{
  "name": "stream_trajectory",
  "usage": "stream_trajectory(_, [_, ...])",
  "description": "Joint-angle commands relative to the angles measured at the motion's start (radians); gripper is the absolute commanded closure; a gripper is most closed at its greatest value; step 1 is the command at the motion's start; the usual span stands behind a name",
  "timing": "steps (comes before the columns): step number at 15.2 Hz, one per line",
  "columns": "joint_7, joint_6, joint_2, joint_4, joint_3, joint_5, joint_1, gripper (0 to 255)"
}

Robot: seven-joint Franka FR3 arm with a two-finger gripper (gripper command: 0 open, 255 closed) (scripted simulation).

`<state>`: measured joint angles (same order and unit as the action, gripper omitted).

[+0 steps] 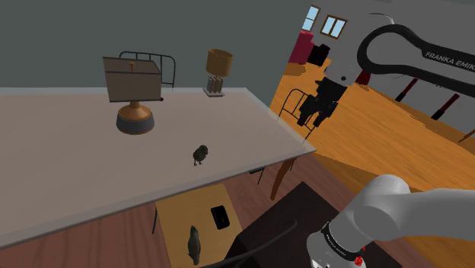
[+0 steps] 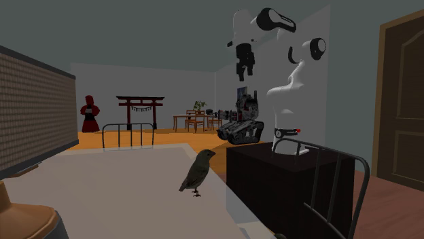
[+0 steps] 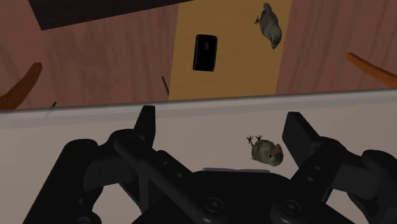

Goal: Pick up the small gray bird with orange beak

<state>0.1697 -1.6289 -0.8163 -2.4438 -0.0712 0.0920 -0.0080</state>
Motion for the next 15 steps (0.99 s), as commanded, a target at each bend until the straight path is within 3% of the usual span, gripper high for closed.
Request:
stream_trajectory(1, [0.000, 0.000, 0.000, 0.000, 0.000, 0.000, 0.000, 0])
stream_trajectory(8, [0.053, -0.223, 0.204, -0.013, 0.076, 0.033, 0.035, 0])
stream_trajectory(15, [0.111, -0.419, 0.454, 0.044, 0.143, 0.038, 0.060, 0])
